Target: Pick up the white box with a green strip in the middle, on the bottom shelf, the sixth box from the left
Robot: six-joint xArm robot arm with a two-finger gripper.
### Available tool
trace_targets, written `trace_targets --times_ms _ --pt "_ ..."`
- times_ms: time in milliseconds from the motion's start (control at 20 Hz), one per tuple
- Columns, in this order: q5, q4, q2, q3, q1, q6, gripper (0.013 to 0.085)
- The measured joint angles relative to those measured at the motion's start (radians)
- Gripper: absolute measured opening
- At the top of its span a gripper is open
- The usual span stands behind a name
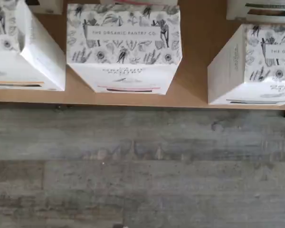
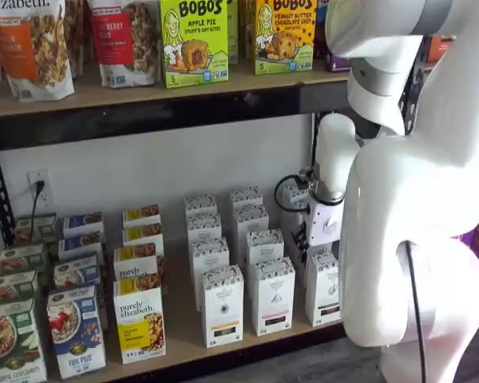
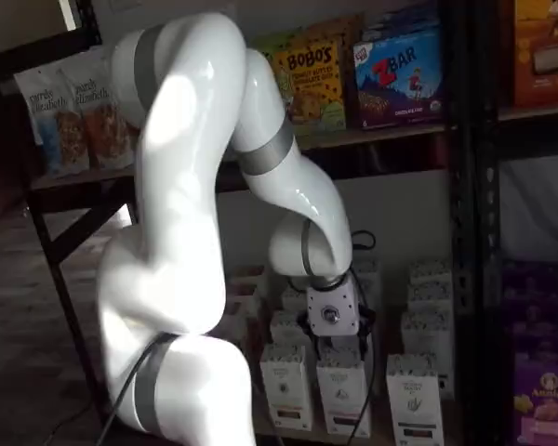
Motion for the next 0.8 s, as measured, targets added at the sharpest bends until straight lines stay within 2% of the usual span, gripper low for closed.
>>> trace_targets --times_ms 200,400,500,800 --pt "0.003 -0.001 0.064 -0.070 -0.023 -0.023 0.0850" --pt "0.037 -0.079 0.118 -0.144 -0.032 0.041 0.0850" --pt "0.044 -0.090 0.137 -0.169 -0.032 0.051 0.0850" --pt "0.063 -0.059 0.196 -0.230 -0.044 0.010 0.0850"
